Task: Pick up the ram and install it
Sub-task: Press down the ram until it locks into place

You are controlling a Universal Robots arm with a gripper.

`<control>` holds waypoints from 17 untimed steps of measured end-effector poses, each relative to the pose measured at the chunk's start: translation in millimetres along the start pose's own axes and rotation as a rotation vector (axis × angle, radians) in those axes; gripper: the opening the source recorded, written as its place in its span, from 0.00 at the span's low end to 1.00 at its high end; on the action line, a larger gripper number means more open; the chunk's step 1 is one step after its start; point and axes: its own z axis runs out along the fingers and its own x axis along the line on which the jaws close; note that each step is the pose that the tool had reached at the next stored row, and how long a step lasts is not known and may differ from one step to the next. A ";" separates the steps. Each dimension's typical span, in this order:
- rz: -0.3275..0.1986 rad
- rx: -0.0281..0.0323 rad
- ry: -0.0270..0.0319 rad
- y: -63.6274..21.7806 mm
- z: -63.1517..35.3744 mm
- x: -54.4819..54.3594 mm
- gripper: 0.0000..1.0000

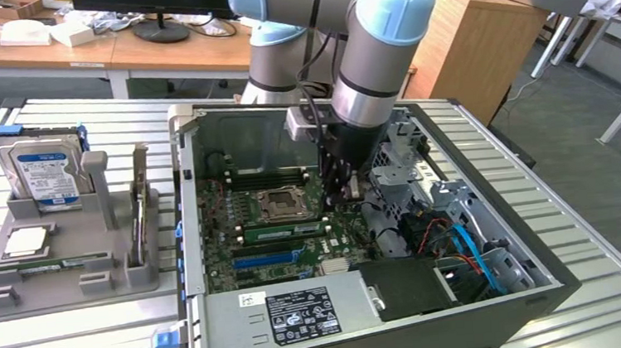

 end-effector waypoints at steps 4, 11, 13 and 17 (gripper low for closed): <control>0.000 0.0000 0.0000 -0.1 2.9 0.1 0.10; 0.000 0.0000 0.0000 -0.3 7.8 0.2 0.10; 0.000 0.0000 0.0000 -0.3 9.2 0.3 0.10; 0.000 0.0000 0.0001 -0.4 11.7 0.4 0.10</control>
